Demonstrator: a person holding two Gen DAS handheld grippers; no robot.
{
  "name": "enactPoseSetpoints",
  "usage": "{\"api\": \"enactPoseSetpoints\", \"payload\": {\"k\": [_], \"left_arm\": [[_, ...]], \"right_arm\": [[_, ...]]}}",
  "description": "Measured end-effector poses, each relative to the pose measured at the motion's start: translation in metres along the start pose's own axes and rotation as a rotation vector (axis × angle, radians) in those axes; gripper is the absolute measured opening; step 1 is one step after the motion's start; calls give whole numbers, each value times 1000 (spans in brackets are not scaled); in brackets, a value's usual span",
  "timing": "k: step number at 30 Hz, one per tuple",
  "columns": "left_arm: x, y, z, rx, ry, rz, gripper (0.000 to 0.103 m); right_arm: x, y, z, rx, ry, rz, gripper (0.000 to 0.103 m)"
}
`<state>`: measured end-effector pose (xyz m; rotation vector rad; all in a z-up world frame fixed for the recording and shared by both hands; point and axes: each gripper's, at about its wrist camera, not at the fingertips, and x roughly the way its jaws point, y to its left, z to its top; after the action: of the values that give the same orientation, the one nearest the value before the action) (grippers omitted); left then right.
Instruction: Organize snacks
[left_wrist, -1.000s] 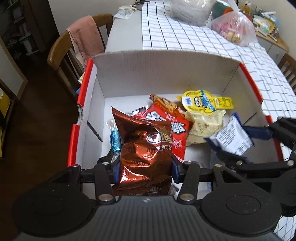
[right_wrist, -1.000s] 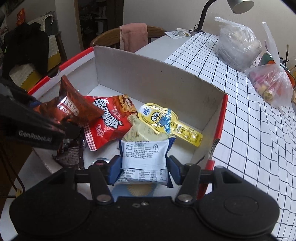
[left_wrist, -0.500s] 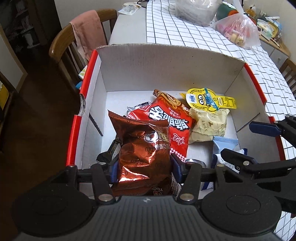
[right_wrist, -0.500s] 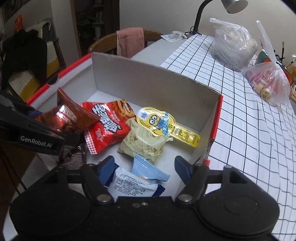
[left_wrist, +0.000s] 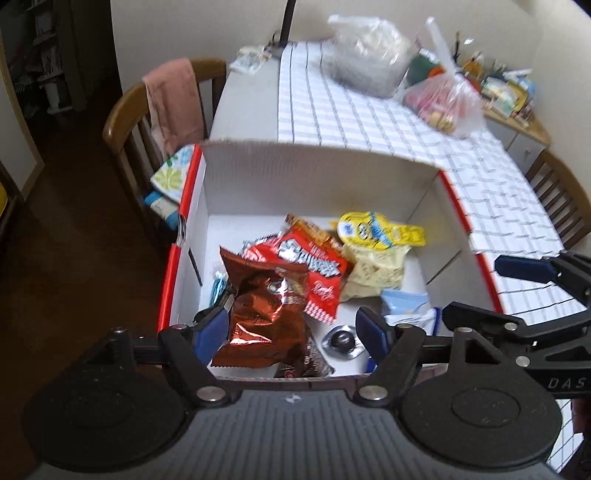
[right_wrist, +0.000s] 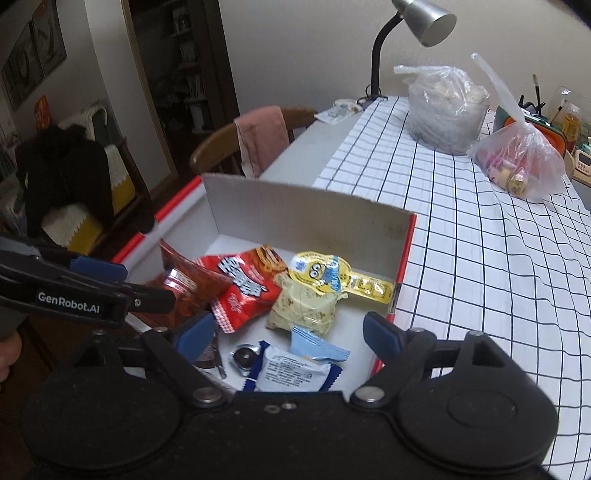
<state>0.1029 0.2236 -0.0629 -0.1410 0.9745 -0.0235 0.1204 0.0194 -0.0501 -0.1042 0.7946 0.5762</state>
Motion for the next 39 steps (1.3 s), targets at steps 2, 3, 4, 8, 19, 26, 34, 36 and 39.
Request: {"api": "enactPoseSetpoints", "payload": {"k": [2,3,4,8,19,26,34,36,39], "left_arm": [[-11,-3,-2,4,-28,-3,81],[-17,-4,-2,8,-44,-2,82],[-22,-7,-3,15,-63,2,84],[-42,-11,-6,29,-118,7,86],[-75,-13,-19,-5,-174,-55,102],[-89,-15,-27,-24,-208,-31,102],[-103,-20,-38,-27,-248,27,102],[-106,-19,-40,-35,-256,34,102],[-109,-19,-42,-42,-261,47,102]], "right_arm": [[-10,1,0,8,-21,7,88],[-15,1,0,14,-32,9,88],[-20,1,0,21,-42,12,89],[-38,-1,-2,54,-80,23,100],[-73,1,-9,89,-151,34,103],[-89,6,-14,116,-184,35,103],[-100,13,-21,110,-212,1,103],[-101,15,-21,115,-221,-9,103],[-103,18,-23,120,-230,-15,103]]}}
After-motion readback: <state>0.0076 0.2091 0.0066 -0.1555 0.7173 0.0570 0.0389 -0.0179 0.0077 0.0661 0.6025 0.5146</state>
